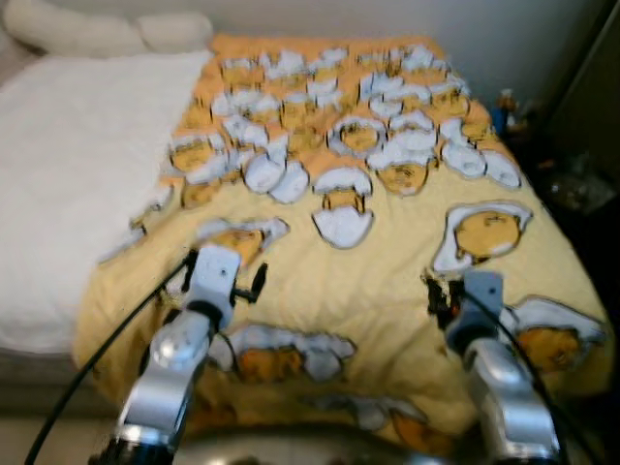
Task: Clean up the room
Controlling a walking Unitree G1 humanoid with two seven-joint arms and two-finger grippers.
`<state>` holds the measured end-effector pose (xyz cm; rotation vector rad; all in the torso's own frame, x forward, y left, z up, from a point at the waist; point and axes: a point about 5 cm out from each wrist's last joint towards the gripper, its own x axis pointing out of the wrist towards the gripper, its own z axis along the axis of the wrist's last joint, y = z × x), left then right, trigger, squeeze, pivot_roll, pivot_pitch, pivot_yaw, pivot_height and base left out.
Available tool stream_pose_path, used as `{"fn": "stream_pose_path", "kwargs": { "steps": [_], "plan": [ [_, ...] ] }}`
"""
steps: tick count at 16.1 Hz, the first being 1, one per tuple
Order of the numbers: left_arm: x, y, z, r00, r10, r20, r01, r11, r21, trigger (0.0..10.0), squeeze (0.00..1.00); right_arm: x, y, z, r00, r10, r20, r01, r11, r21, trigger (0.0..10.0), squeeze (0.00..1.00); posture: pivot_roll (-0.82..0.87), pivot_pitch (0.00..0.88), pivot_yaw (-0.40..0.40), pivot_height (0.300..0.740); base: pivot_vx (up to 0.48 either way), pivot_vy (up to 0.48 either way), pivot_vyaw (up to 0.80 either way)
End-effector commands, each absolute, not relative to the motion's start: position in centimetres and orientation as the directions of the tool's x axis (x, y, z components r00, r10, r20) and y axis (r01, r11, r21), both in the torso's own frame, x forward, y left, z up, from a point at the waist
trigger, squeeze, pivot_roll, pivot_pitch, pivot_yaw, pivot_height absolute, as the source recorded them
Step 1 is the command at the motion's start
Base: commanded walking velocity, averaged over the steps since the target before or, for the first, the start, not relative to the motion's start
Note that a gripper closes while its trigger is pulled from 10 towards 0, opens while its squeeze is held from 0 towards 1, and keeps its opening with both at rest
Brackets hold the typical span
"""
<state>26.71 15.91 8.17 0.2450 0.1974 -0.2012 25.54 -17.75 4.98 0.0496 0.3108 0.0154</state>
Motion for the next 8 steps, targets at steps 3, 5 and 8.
{"fn": "stream_pose_path", "kwargs": {
  "steps": [3, 5, 8],
  "plan": [
    [26.99, 16.05, 8.14, 0.966, -0.148, -0.213, 0.196, 0.954, 0.226, 10.0, 0.0, 26.03, -17.43, 5.43, 0.958, 0.034, -0.285, -0.02, 0.998, 0.053, 10.0, 0.0, 0.02, 0.0, 0.018, 0.74, 0.0, -0.458, 0.0],
    [27.13, 16.14, 8.16, 0.966, -0.146, -0.213, 0.195, 0.954, 0.229, 10.0, 0.0, 26.03, -17.4, 5.36, 0.958, 0.022, -0.286, -0.007, 0.998, 0.054, 10.0, 0.0, 0.02, 0.0, 0.022, 0.74, 0.0, -0.454, 0.0],
    [27.32, 16.29, 8.06, 0.967, -0.143, -0.212, 0.192, 0.953, 0.235, 10.0, 0.0, 25.98, -17.52, 5.22, 0.957, -0.003, -0.29, 0.018, 0.999, 0.048, 10.0, 0.0, 0.01, 0.0, 0.029, 0.74, 0.0, -0.453, 0.0]
  ]
}}
